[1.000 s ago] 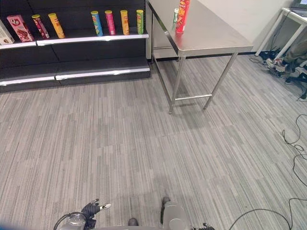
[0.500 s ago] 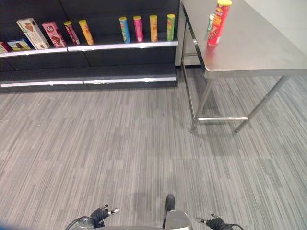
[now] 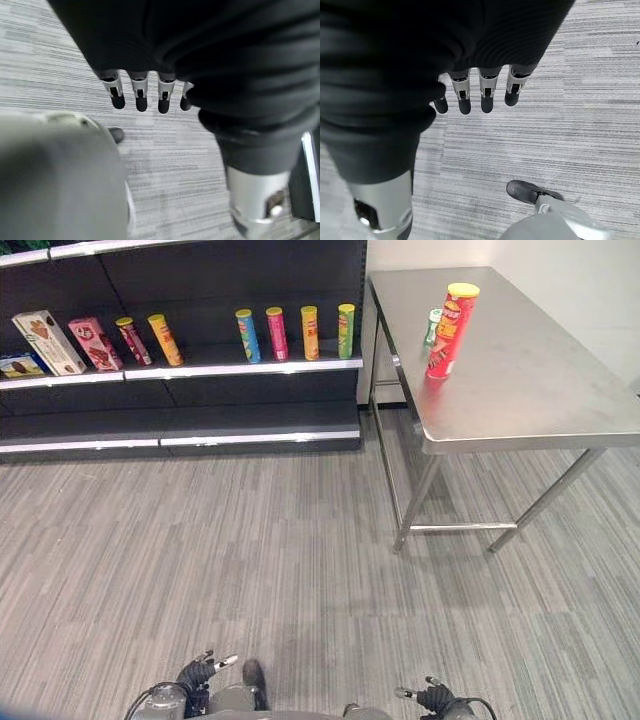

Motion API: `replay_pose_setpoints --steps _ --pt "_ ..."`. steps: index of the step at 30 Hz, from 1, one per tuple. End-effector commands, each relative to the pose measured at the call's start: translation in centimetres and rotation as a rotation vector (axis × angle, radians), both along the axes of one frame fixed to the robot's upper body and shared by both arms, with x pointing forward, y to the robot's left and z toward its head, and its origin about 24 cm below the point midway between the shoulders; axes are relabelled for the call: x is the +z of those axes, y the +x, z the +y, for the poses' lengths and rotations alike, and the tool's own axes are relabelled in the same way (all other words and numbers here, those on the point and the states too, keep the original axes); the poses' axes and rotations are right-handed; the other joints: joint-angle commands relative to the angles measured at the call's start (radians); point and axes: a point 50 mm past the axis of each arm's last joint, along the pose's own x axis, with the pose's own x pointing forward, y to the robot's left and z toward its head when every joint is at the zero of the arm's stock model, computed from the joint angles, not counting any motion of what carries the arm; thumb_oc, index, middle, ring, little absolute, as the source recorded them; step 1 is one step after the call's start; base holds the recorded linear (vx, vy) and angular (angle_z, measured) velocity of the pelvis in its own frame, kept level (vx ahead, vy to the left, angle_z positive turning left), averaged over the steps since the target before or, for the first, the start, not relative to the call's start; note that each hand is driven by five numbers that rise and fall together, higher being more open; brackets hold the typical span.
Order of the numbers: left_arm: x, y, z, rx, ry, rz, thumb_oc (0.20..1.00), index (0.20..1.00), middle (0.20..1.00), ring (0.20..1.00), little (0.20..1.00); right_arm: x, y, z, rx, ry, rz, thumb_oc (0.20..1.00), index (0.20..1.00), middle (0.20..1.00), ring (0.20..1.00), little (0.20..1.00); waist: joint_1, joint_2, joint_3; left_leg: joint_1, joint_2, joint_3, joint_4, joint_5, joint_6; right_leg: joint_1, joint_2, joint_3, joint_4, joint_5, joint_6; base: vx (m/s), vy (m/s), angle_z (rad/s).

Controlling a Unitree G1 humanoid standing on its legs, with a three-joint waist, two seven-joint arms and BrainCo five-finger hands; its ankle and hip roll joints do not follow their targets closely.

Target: Put the goods on the table back onto the shelves and tidy them up.

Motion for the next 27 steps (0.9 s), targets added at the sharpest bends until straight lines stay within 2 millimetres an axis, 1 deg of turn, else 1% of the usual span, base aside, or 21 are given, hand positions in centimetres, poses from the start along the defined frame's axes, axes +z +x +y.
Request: replay_pose_setpoints --steps 1,2,3,5,7,9,10,11,12,13,14,15,16,17,18,20,21,22,23,24,27 --pt "-0.2 -1.5 0.8 0.014 0.031 0.033 1.000 1.000 1.000 1.000 1.000 0.2 0.7 -0.2 0.029 -0.012 -0.017 1.000 1.000 1.000 1.000 1.000 0.059 -0.002 0.027 -0.047 0.018 -0.027 -0.012 0.090 -0.018 0.033 0.045 0.043 0.009 -0.059 0.080 0.47 0.114 -0.65" --pt "-0.4 -2.2 1.1 0.024 0.036 0.058 1.000 1.000 1.000 1.000 1.000 0.1 0.5 -0.1 0.052 -0.016 0.004 1.000 1.000 1.000 1.000 1.000 0.067 -0.001 0.018 -0.037 0.015 -0.039 -0.012 0.073 -0.010 0.054 0.047 0.062 0.009 -0.078 0.086 0.47 0.135 -1.03" --pt "-0.5 -2.6 1.1 0.034 0.033 0.069 1.000 1.000 1.000 1.000 1.000 0.0 0.2 0.1 0.056 -0.009 0.013 1.000 1.000 1.000 1.000 1.000 0.072 0.003 0.004 -0.032 0.021 -0.042 -0.012 0.092 -0.009 0.067 0.045 0.074 0.009 -0.085 0.090 0.45 0.161 -1.15" --pt "-0.5 -2.5 1.1 0.038 0.033 0.066 1.000 1.000 1.000 1.000 1.000 -0.1 0.1 0.2 0.054 -0.003 0.018 1.000 1.000 1.000 1.000 1.000 0.074 -0.006 -0.004 -0.024 0.015 -0.035 -0.012 0.094 -0.006 0.081 0.029 0.083 0.009 -0.079 0.094 0.28 0.112 -0.72" --pt "-0.3 -2.3 1.6 0.057 0.042 0.057 1.000 1.000 1.000 1.000 1.000 -0.3 -0.4 0.6 0.050 0.011 0.034 1.000 1.000 1.000 1.000 1.000 0.084 -0.032 -0.025 0.007 -0.005 -0.018 -0.012 0.081 0.015 0.071 -0.010 0.093 0.089 -0.068 0.122 0.33 0.120 -0.27" --pt "-0.1 -1.5 1.8 0.052 0.044 0.034 1.000 1.000 1.000 1.000 1.000 -0.3 -0.3 0.7 0.063 0.012 0.033 1.000 1.000 1.000 1.000 1.000 0.087 -0.045 -0.033 0.042 -0.028 0.001 -0.012 0.044 0.052 0.007 -0.040 0.096 0.256 -0.011 0.157 0.29 0.149 -0.17" --pt "0.1 -1.0 1.9 0.035 0.046 0.019 1.000 1.000 1.000 1.000 1.000 -0.2 0.1 0.7 0.058 0.017 0.020 1.000 1.000 1.000 1.000 1.000 0.079 -0.049 -0.027 0.065 -0.041 0.010 -0.012 0.016 0.073 -0.054 -0.053 0.104 0.375 0.038 0.178 0.25 0.213 -0.14" --pt "0.4 0.0 2.1 0.020 0.058 -0.003 1.000 1.000 1.000 1.000 1.000 0.1 1.2 0.7 0.038 0.024 -0.024 1.000 1.000 1.000 1.000 1.000 0.055 -0.048 -0.003 0.116 -0.056 0.019 -0.012 -0.024 0.100 -0.163 -0.070 0.108 0.584 0.130 0.199 0.24 0.240 -0.08" --pt "0.5 0.3 2.3 0.019 0.067 -0.007 1.000 1.000 1.000 1.000 1.000 0.1 1.7 1.0 0.036 0.035 -0.042 1.000 1.000 1.000 1.000 1.000 0.042 -0.041 0.007 0.149 -0.058 0.032 -0.012 -0.045 0.114 -0.223 -0.086 0.091 0.679 0.168 0.201 0.24 0.238 -0.11" --pt "0.6 0.4 2.5 0.020 0.074 -0.010 1.000 1.000 1.000 1.000 1.000 0.1 1.8 1.2 0.037 0.041 -0.051 1.000 1.000 1.000 1.000 1.000 0.039 -0.028 0.006 0.166 -0.055 0.041 -0.012 -0.059 0.120 -0.257 -0.098 0.065 0.710 0.175 0.194 0.15 0.132 -0.07" --pt "0.6 0.4 2.5 0.020 0.074 -0.010 1.000 1.000 1.000 1.000 1.000 0.1 1.8 1.3 0.037 0.041 -0.051 1.000 1.000 1.000 1.000 1.000 0.039 -0.029 0.007 0.166 -0.057 0.041 -0.012 -0.060 0.120 -0.258 -0.100 0.065 0.714 0.172 0.194 0.26 0.149 -0.03" --pt "0.8 0.9 2.5 0.016 0.074 -0.025 1.000 1.000 1.000 1.000 1.000 0.1 1.9 1.5 0.046 0.045 -0.055 1.000 1.000 1.000 1.000 1.000 0.021 -0.019 0.019 0.199 -0.072 0.029 -0.012 -0.085 0.128 -0.326 -0.102 0.044 0.706 0.122 0.167 0.30 0.111 -0.05" --pt "0.8 1.2 2.4 0.014 0.072 -0.034 1.000 1.000 1.000 1.000 1.000 0.1 1.9 1.5 0.046 0.042 -0.056 1.000 1.000 1.000 1.000 1.000 0.008 -0.014 0.027 0.214 -0.083 0.014 -0.012 -0.105 0.128 -0.346 -0.084 0.042 0.622 0.071 0.151 0.39 0.118 -0.05" --pt "0.9 1.2 2.4 0.004 0.073 -0.036 1.000 1.000 1.000 1.000 1.000 0.2 2.0 1.4 0.045 0.039 -0.059 1.000 1.000 1.000 1.000 1.000 -0.002 -0.012 0.033 0.227 -0.092 0.003 -0.012 -0.117 0.126 -0.355 -0.067 0.047 0.545 0.046 0.145 0.30 0.019 -0.10" --pt "0.9 1.3 2.3 -0.006 0.076 -0.037 1.000 1.000 1.000 1.000 1.000 0.2 2.0 1.3 0.039 0.033 -0.058 1.000 1.000 1.000 1.000 1.000 -0.012 -0.016 0.038 0.237 -0.103 -0.003 -0.012 -0.126 0.123 -0.363 -0.054 0.055 0.434 0.048 0.145 0.26 -0.015 -0.01" --pt "0.9 1.3 2.3 -0.022 0.085 -0.032 1.000 1.000 1.000 1.000 1.000 0.2 1.9 1.0 0.030 0.026 -0.054 1.000 1.000 1.000 1.000 1.000 -0.025 -0.028 0.036 0.258 -0.130 -0.015 -0.012 -0.155 0.120 -0.389 -0.054 0.069 0.220 0.096 0.158 0.24 -0.017 0.10" --pt "0.9 1.3 2.3 -0.022 0.084 -0.031 1.000 1.000 1.000 1.000 1.000 0.2 1.9 1.0 0.030 0.025 -0.053 1.000 1.000 1.000 1.000 1.000 -0.027 -0.026 0.039 0.263 -0.128 -0.017 -0.012 -0.157 0.120 -0.380 -0.052 0.066 0.211 0.099 0.159 0.35 0.002 0.16" --pt "0.8 1.2 2.4 -0.031 0.091 -0.023 1.000 1.000 1.000 1.000 1.000 0.2 1.8 0.9 0.031 0.023 -0.048 1.000 1.000 1.000 1.000 1.000 -0.043 -0.032 0.038 0.299 -0.145 -0.026 -0.012 -0.190 0.112 -0.444 -0.065 0.043 0.086 0.158 0.183 0.36 0.000 0.06" --pt "0.7 1.0 2.3 -0.038 0.088 -0.016 1.000 1.000 1.000 1.000 1.000 0.2 1.6 0.9 0.036 0.022 -0.040 1.000 1.000 1.000 1.000 1.000 -0.054 -0.028 0.042 0.319 -0.143 -0.029 -0.012 -0.205 0.107 -0.451 -0.065 0.006 0.030 0.177 0.195 0.45 -0.008 0.03" --pt "0.6 0.7 2.2 -0.044 0.088 -0.005 1.000 1.000 1.000 1.000 1.000 0.1 1.3 0.9 0.041 0.021 -0.032 1.000 1.000 1.000 1.000 1.000 -0.060 -0.028 0.042 0.331 -0.148 -0.027 -0.012 -0.216 0.104 -0.473 -0.070 -0.013 0.012 0.185 0.201 0.32 -0.013 0.06" --pt "0.3 0.2 1.7 -0.057 0.073 0.013 1.000 1.000 1.000 1.000 1.000 -0.1 0.5 0.8 0.043 0.018 -0.005 1.000 1.000 1.000 1.000 1.000 -0.073 -0.025 0.042 0.373 -0.164 -0.046 -0.012 -0.244 0.107 -0.490 -0.076 -0.027 0.011 0.215 0.203 0.35 -0.020 0.16"
